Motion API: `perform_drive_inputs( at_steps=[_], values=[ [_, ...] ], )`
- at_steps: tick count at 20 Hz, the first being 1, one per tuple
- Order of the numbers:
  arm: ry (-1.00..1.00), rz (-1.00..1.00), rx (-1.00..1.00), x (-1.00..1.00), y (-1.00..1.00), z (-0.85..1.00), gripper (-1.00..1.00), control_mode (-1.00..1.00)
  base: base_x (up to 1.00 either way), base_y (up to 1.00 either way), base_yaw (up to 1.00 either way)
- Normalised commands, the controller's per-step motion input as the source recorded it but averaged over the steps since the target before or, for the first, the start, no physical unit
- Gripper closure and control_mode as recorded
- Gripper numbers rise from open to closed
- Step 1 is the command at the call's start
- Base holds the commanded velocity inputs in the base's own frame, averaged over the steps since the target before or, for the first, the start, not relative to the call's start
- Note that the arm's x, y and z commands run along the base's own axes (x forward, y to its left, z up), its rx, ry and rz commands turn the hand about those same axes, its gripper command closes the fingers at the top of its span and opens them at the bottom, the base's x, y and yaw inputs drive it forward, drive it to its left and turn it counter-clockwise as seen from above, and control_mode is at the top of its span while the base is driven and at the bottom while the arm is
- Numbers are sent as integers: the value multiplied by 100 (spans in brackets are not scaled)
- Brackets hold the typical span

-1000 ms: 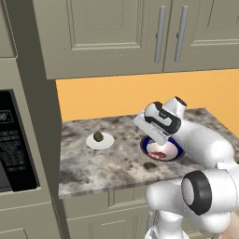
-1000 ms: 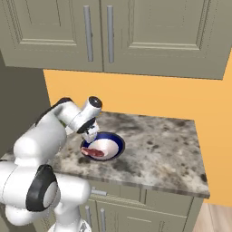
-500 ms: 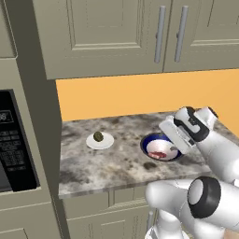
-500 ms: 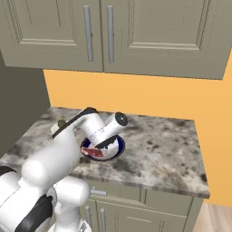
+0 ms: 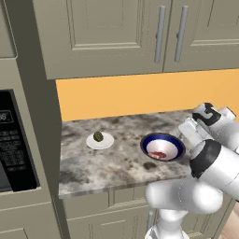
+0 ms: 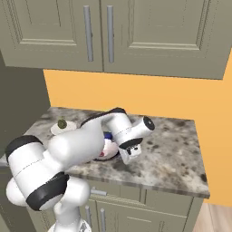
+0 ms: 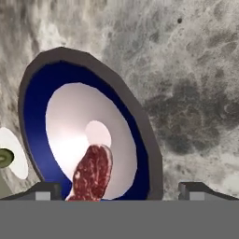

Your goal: Remove the kiwi from the bowl and place it on the small plate. Then place the bowl with only the steak in the microwave, close the door, and press the start button to microwave the steak.

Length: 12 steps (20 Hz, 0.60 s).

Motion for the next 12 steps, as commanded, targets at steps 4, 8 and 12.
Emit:
perform_drive_inputs(
  at_steps=[4,8,12],
  values=[
    [5,10,0,5,-5,-62,-100,-100,0,0,0],
    [0,8,-7,21,16,-54,-100,-100,0,0,0],
    [0,1,-13,9,40,-39,-100,-100,0,0,0]
  ],
)
